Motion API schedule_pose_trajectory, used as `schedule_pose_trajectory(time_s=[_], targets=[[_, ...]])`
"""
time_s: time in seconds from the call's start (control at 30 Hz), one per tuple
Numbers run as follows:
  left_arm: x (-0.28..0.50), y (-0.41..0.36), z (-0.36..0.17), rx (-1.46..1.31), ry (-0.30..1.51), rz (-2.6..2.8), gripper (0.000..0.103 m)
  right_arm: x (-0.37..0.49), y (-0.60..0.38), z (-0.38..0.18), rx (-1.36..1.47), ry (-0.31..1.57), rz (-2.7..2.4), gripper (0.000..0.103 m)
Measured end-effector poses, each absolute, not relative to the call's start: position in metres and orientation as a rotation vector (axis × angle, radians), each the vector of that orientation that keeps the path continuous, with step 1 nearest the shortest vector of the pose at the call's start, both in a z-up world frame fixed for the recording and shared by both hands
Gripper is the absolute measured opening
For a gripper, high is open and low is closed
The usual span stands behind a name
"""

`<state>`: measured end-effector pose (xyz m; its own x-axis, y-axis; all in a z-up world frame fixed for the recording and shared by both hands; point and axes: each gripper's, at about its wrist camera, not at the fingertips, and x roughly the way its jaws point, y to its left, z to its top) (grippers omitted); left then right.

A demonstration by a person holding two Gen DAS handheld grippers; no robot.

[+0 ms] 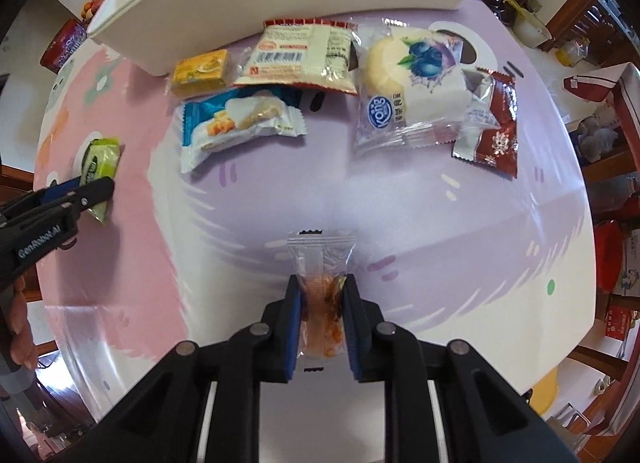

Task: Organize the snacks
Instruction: 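Grasp the green square pack with the left gripper while the right grasps a small clear candy bag, then carry the green pack and candy bag over the tray and release them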

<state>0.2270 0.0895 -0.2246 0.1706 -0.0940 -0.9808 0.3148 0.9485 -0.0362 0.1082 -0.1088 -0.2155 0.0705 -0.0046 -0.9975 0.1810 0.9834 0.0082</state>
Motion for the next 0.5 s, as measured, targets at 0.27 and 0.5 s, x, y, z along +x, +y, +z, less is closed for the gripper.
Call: schedule_pose_trajectory(time_s=[0.27, 0.5], targets=[[0.212, 0.091, -0.181, 0.136, 1.295, -0.384, 0.035, 0.103, -0.096, -0.172, 0.091, 1.438, -0.125, 0.019], [0.188, 0.081, -0.135, 0.079, 1.212, -0.463, 0.035, 0.106, -0.09, -0.123, 0.031, 1.343, -0.117, 0.019]])
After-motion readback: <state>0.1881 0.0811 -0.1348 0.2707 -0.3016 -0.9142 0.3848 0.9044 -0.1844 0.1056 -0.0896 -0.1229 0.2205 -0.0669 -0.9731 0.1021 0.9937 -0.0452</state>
